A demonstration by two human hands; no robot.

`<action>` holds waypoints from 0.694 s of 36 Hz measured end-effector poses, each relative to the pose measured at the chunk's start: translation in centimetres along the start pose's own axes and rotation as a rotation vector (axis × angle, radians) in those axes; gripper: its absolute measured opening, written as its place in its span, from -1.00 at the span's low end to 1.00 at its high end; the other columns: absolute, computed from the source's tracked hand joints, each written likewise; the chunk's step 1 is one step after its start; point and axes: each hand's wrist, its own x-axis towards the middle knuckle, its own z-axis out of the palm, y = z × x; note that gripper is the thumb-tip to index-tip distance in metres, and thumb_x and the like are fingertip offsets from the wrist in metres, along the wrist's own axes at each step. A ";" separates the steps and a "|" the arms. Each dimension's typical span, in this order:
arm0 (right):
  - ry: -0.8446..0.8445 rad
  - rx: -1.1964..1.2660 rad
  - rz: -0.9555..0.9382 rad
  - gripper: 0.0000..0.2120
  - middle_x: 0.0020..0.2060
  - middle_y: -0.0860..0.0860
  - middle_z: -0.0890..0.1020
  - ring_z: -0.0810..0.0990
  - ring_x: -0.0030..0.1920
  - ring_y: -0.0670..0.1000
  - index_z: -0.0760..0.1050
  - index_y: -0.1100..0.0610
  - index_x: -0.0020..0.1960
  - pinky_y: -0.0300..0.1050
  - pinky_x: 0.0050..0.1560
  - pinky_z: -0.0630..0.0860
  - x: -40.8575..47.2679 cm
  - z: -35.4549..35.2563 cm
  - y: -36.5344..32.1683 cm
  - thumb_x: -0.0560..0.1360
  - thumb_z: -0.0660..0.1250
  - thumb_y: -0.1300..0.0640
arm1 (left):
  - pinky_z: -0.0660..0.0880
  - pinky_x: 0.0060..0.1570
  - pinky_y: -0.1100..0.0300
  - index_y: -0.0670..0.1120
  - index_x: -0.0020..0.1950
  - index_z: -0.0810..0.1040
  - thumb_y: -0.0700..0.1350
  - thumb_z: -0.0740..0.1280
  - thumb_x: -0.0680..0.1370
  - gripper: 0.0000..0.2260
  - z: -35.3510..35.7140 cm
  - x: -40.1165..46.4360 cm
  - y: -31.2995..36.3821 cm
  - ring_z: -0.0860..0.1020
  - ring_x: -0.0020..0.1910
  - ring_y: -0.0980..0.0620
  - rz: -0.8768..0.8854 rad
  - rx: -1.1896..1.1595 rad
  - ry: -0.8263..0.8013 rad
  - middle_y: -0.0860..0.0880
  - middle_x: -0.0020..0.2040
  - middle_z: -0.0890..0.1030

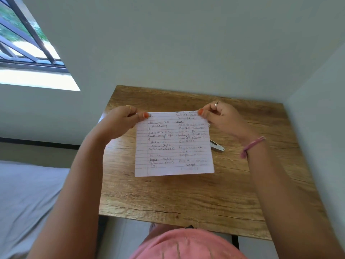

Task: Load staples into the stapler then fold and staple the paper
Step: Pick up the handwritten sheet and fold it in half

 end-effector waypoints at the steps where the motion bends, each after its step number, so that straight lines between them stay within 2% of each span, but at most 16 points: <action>1: -0.044 0.091 0.052 -0.82 -0.06 -0.01 0.70 0.65 0.03 0.02 0.59 0.08 -0.04 -0.02 0.08 0.58 0.3 0.0 0.1 0.52 0.34 -0.02 | 0.50 0.15 -0.16 -0.19 -0.15 0.56 0.11 0.31 0.55 -0.64 -0.1 0.2 -0.1 0.60 -0.01 -0.19 -0.022 -0.095 -0.034 -0.26 -0.04 0.65; 3: -0.102 0.189 0.117 -0.81 -0.09 0.00 0.72 0.68 0.00 0.02 0.58 0.13 -0.02 0.00 0.08 0.60 1.0 0.2 0.5 0.54 0.32 0.01 | 0.52 0.17 -0.04 -0.11 -0.15 0.59 0.07 0.30 0.57 -0.73 0.0 0.7 -0.5 0.62 0.06 -0.09 -0.065 -0.235 -0.089 -0.12 -0.04 0.70; 7: -0.137 0.272 0.227 -0.74 -0.12 0.08 0.73 0.70 -0.06 0.08 0.54 0.26 0.07 -0.01 -0.04 0.65 2.4 1.6 1.6 0.56 0.31 0.06 | 0.57 -0.08 0.19 -0.10 -0.08 0.63 0.02 0.26 0.60 -0.75 0.8 1.5 -1.9 0.67 -0.03 -0.02 -0.176 -0.350 -0.165 -0.03 -0.11 0.72; 10: -0.156 0.310 0.292 -0.80 -0.18 0.06 0.74 0.71 -0.17 0.01 0.56 0.26 0.01 -0.15 -0.25 0.64 3.0 2.9 2.6 0.56 0.33 0.11 | 0.58 -0.17 0.21 -0.16 0.02 0.63 0.03 0.24 0.61 -0.71 1.7 2.1 -3.2 0.68 -0.11 0.01 -0.270 -0.394 -0.179 -0.05 -0.12 0.72; 13: -0.151 0.314 0.369 -0.84 -0.21 0.07 0.73 0.70 -0.24 -0.04 0.57 0.22 -0.11 -0.21 -0.31 0.61 3.7 4.4 3.5 0.55 0.34 0.13 | 0.57 -0.27 0.23 -0.15 0.01 0.63 0.01 0.27 0.61 -0.74 3.0 2.6 -4.4 0.67 -0.20 0.05 -0.361 -0.415 -0.111 -0.02 -0.21 0.71; 16: -0.139 0.313 0.430 -0.81 -0.26 0.05 0.70 0.67 -0.34 -0.12 0.55 0.21 -0.20 -0.26 -0.37 0.58 4.2 5.4 4.1 0.54 0.36 0.13 | 0.56 -0.21 0.14 -0.16 0.03 0.60 0.03 0.27 0.60 -0.73 4.1 3.0 -5.2 0.64 -0.20 0.01 -0.421 -0.429 -0.057 -0.06 -0.15 0.67; 18: -0.135 0.312 0.465 -0.79 -0.22 0.06 0.69 0.65 -0.34 -0.12 0.56 0.29 -0.11 -0.29 -0.42 0.54 4.5 5.8 4.3 0.53 0.37 0.12 | 0.56 -0.21 0.12 -0.17 -0.02 0.58 0.07 0.29 0.59 -0.70 4.6 3.1 -5.5 0.63 -0.21 -0.02 -0.464 -0.452 -0.021 -0.09 -0.16 0.66; 21: -0.118 0.348 0.512 -0.64 -0.05 0.19 0.67 0.64 -0.21 0.00 0.50 0.44 0.15 -0.21 -0.32 0.63 4.6 6.2 4.6 0.52 0.38 0.17 | 0.42 -0.57 0.33 -0.14 -0.25 0.50 0.11 0.33 0.55 -0.65 5.1 3.3 -5.8 0.54 -0.56 0.13 -0.529 -0.440 0.052 0.04 -0.49 0.59; 23: -0.112 0.368 0.536 -0.65 -0.05 0.21 0.67 0.65 -0.22 0.00 0.50 0.45 0.15 -0.18 -0.29 0.63 4.7 6.4 4.7 0.52 0.38 0.19 | 0.36 -0.62 0.35 -0.14 -0.28 0.48 0.14 0.35 0.53 -0.62 5.3 3.5 -5.9 0.49 -0.63 0.13 -0.554 -0.416 0.065 0.07 -0.58 0.53; 25: -0.118 0.395 0.558 -0.77 -0.16 0.15 0.67 0.66 -0.33 -0.06 0.54 0.39 0.03 -0.22 -0.38 0.62 4.9 6.3 4.8 0.52 0.38 0.20 | 0.39 -0.54 0.27 -0.15 -0.27 0.48 0.18 0.34 0.51 -0.60 5.4 3.7 -6.2 0.51 -0.58 0.07 -0.571 -0.385 0.076 0.04 -0.56 0.54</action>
